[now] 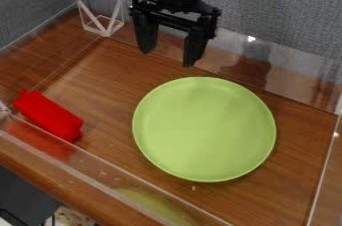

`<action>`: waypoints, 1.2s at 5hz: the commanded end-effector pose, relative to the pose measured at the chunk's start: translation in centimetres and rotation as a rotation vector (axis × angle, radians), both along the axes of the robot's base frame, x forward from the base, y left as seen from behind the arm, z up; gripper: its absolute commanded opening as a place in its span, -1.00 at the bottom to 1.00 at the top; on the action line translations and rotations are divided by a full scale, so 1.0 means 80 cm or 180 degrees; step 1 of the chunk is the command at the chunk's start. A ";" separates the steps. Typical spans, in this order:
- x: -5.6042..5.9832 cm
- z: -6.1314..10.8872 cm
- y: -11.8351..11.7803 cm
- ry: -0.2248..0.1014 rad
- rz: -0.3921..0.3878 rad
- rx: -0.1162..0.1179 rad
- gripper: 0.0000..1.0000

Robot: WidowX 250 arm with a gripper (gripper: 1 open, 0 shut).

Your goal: Put the red object on the green plate

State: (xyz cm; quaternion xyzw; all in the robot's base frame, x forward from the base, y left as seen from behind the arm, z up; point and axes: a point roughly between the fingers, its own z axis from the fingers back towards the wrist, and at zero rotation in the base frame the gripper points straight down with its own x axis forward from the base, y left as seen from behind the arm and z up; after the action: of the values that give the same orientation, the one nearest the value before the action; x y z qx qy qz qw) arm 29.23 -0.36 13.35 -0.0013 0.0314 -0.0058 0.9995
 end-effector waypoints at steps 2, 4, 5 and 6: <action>-0.022 -0.027 0.061 -0.0020 0.0189 -0.0071 1.00; -0.028 -0.039 0.094 -0.0118 0.0418 -0.0055 1.00; -0.033 -0.054 0.107 -0.0071 0.0614 -0.0037 1.00; -0.036 -0.053 0.103 -0.0058 0.0728 -0.0022 1.00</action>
State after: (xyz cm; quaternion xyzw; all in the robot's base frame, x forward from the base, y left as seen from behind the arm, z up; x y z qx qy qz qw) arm 26.14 7.83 8.03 -0.0135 0.0403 0.1082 0.9932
